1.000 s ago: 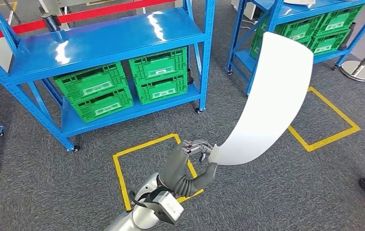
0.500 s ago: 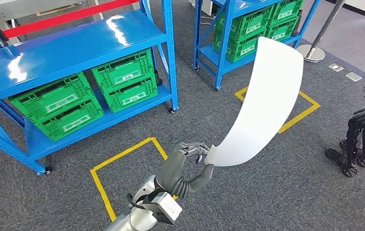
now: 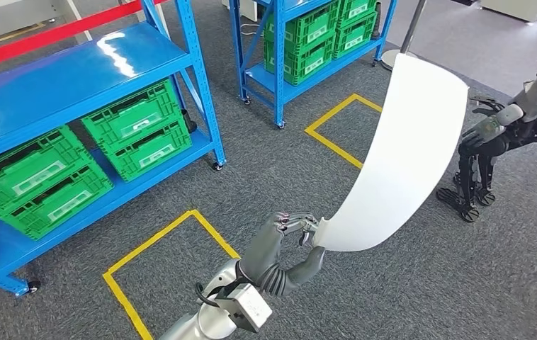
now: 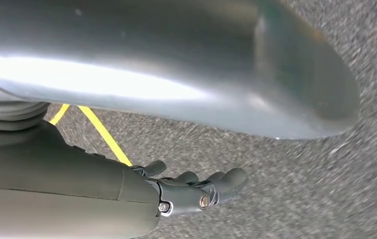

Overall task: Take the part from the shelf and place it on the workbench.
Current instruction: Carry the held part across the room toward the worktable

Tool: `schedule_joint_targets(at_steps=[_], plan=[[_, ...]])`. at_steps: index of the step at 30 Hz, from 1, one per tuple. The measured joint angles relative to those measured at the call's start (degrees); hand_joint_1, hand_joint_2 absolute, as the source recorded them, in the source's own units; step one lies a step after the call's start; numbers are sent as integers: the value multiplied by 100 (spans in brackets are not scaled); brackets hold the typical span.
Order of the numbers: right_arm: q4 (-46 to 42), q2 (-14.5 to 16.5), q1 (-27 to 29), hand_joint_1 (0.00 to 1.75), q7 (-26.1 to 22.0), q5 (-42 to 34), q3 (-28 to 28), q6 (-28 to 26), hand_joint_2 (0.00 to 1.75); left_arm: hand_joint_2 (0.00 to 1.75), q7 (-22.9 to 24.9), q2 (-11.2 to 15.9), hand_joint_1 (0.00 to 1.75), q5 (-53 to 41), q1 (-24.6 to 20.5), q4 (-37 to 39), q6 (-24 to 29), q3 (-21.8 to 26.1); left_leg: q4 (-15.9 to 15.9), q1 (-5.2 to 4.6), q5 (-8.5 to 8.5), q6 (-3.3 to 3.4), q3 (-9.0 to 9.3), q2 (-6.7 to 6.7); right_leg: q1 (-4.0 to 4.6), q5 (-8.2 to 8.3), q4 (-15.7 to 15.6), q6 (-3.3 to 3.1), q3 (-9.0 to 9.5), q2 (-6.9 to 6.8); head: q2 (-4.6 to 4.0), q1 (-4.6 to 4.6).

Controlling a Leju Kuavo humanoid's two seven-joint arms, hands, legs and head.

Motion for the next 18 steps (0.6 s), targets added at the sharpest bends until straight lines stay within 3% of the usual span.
schedule_joint_targets(at_steps=[2,5,6,7,8,9,11,13,15,16,18], plan=[[0,17,10,0,-3,-47,-21,-1,0,175,-15,-6,175,34,-42,13,-22,-21,135,27,-125,-68,-30,-151,-23,30,-29,-71,-1,130,0,-10],[0,46,-18,0,-127,-113,-77,6,0,175,-30,5,175,157,-84,46,-128,-36,1072,57,-632,-120,-435,-591,-38,57,-42,-141,-13,344,1,-39],[0,52,-22,0,-176,-123,-92,10,0,175,-29,10,175,189,-87,69,-156,-36,1392,56,-745,-125,-591,-646,-35,60,-40,-147,-18,427,1,-43],[0,56,-19,0,-208,-130,-103,13,0,175,-28,13,175,209,-93,93,-173,-39,1549,56,-753,-123,-676,-671,-32,63,-37,-147,-21,513,1,-45],[0,57,-15,0,-224,-132,-110,15,0,175,-27,10,175,223,-105,115,-183,-47,1501,57,-651,-114,-666,-684,-32,66,-32,-142,-22,599,0,-46],[0,57,-14,0,-225,-132,-116,16,0,175,-27,3,175,238,-121,131,-191,-58,1244,60,-462,-97,-554,-712,-33,70,-25,-134,-22,681,-1,-46],[0,61,-19,0,-212,-132,-129,16,0,175,-28,-30,175,270,-166,148,-222,-80,485,71,-99,-49,-224,-953,-34,84,-7,-96,-37,833,0,-48],[0,64,-26,0,-184,-122,-136,14,0,175,-33,-63,175,308,-200,152,-244,-92,72,67,23,-10,-63,-1165,-44,113,-3,-21,-81,955,0,-50],[0,63,-17,0,-129,-89,-137,12,0,175,-35,-87,175,335,-210,151,-240,-97,39,46,35,45,-59,-1111,-69,153,-33,74,-116,1056,0,-52],[0,62,-6,0,-88,-62,-137,12,0,175,-34,-107,175,345,-211,148,-232,-102,17,45,56,86,-49,-1047,-77,154,-25,106,-130,1012,0,-49],[0,55,5,0,9,-10,-137,11,0,175,-34,-144,175,356,-216,134,-203,-112,-34,66,97,166,-28,-893,-58,-12,238,148,-268,725,0,-22]])
